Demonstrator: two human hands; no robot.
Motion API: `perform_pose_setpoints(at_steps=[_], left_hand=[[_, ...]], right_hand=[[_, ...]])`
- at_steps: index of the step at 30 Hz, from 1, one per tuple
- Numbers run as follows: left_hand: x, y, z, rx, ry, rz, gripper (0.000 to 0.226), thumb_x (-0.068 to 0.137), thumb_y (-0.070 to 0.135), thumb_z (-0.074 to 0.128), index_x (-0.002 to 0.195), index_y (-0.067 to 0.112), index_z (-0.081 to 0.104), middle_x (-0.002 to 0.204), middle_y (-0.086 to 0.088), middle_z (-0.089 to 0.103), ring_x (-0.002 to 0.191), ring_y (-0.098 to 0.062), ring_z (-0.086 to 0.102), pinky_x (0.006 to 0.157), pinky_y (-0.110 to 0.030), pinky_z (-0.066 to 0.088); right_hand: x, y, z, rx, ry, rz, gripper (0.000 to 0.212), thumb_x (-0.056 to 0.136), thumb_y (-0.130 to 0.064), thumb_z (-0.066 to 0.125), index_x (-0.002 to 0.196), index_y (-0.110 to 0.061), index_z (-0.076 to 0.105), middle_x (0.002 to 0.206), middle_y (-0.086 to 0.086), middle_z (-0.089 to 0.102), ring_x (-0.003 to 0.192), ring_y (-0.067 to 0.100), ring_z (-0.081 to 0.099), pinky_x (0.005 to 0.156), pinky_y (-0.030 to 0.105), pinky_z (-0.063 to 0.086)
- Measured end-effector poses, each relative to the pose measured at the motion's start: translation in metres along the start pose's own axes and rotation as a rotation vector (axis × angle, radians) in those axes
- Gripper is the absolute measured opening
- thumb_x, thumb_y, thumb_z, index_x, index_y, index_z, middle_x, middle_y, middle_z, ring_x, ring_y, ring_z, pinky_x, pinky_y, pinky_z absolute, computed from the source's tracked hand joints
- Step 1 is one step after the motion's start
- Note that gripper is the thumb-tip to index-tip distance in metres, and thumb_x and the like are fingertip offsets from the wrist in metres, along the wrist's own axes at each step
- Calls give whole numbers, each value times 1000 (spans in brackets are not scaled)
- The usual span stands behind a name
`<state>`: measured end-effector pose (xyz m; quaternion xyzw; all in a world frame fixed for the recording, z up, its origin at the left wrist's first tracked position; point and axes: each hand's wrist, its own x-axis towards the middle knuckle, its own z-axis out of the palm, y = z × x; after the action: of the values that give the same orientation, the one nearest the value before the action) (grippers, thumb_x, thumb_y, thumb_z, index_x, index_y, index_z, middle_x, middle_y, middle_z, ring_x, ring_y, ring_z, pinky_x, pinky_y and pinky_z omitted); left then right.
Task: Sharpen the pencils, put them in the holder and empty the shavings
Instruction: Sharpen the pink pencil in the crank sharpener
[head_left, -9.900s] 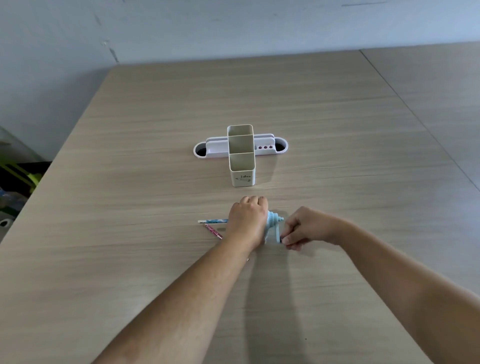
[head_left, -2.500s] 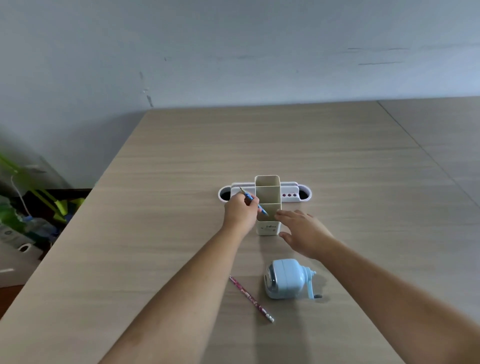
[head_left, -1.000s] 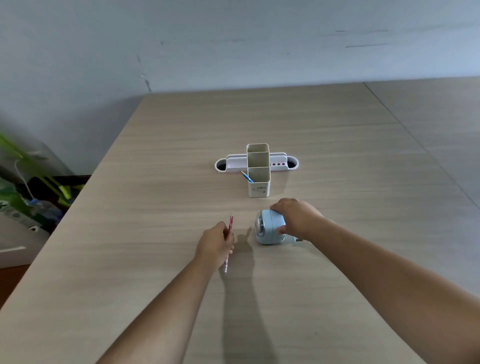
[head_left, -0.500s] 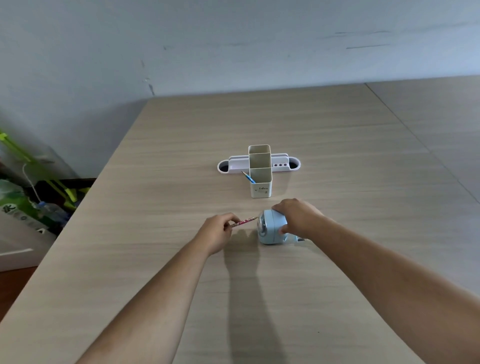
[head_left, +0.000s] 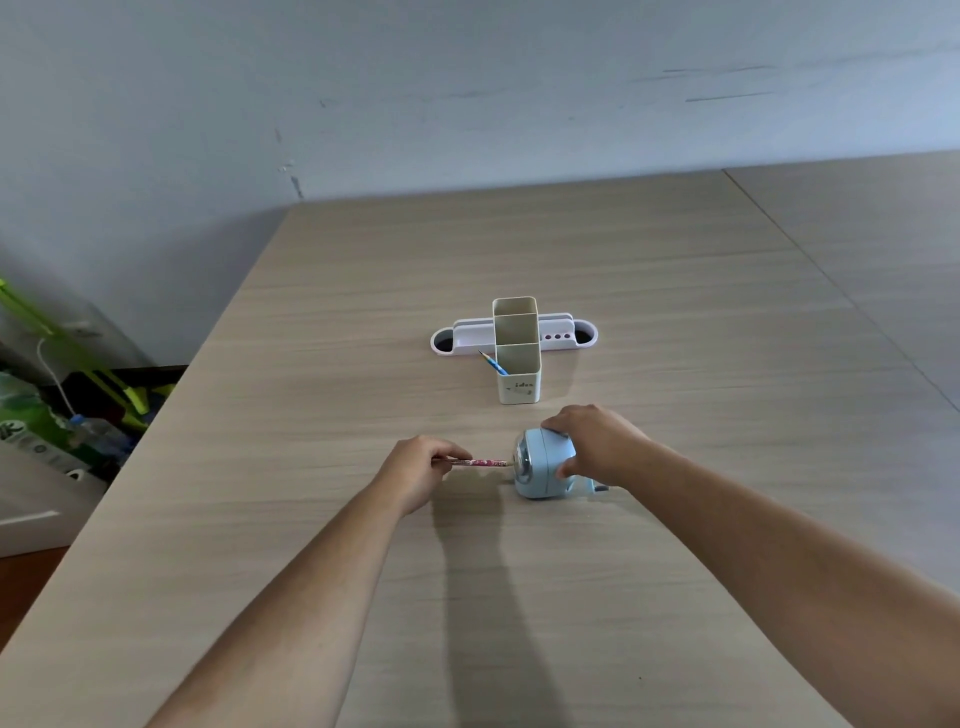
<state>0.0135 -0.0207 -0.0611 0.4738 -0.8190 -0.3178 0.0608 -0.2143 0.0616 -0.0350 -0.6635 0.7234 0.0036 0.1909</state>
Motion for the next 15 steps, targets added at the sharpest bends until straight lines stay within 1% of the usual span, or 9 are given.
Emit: perform_pose_setpoints(at_steps=[2, 4, 6, 9, 12, 15], left_hand=[[0, -5, 0, -31, 24, -43, 24, 89, 2, 57, 104, 15, 71, 103, -8, 72, 97, -21, 64, 80, -20, 41], [-1, -10, 0, -40, 39, -70, 17, 88, 4, 60, 100, 10, 71, 101, -10, 72, 94, -23, 63, 78, -20, 41], [0, -12, 0, -38, 58, -81, 13, 87, 5, 62, 96, 9, 71, 98, -11, 72, 87, -20, 60, 73, -21, 39], [1, -12, -1, -68, 85, -89, 11, 87, 5, 63, 94, 8, 71, 96, -12, 71, 84, -17, 57, 73, -21, 39], [1, -11, -1, -70, 85, -81, 11, 86, 4, 63, 93, 9, 71, 95, -11, 72, 85, -21, 60, 74, -23, 42], [0, -11, -1, -64, 65, -68, 11, 86, 4, 63, 90, 11, 71, 91, -12, 72, 79, -19, 59, 75, -25, 43]], right_hand=[[0, 0, 0, 1, 7, -3, 59, 72, -30, 75, 127, -17, 54, 125, 5, 59, 114, 24, 52, 96, 40, 45], [0, 0, 0, 8, 10, -2, 61, 73, -30, 75, 128, -17, 53, 125, 5, 59, 115, 24, 52, 96, 39, 45], [-1, 1, 0, 15, 9, -2, 61, 73, -30, 74, 129, -18, 52, 125, 5, 58, 115, 24, 52, 96, 38, 45], [-1, 1, 0, 16, 8, -1, 60, 73, -29, 74, 129, -17, 53, 125, 5, 58, 114, 23, 52, 95, 38, 45], [-1, 1, 0, 20, 9, 4, 61, 73, -29, 74, 129, -18, 52, 125, 4, 58, 115, 23, 52, 95, 38, 45], [-1, 1, 2, 23, 14, 4, 62, 74, -30, 74, 130, -19, 51, 127, 4, 57, 116, 23, 51, 96, 36, 44]])
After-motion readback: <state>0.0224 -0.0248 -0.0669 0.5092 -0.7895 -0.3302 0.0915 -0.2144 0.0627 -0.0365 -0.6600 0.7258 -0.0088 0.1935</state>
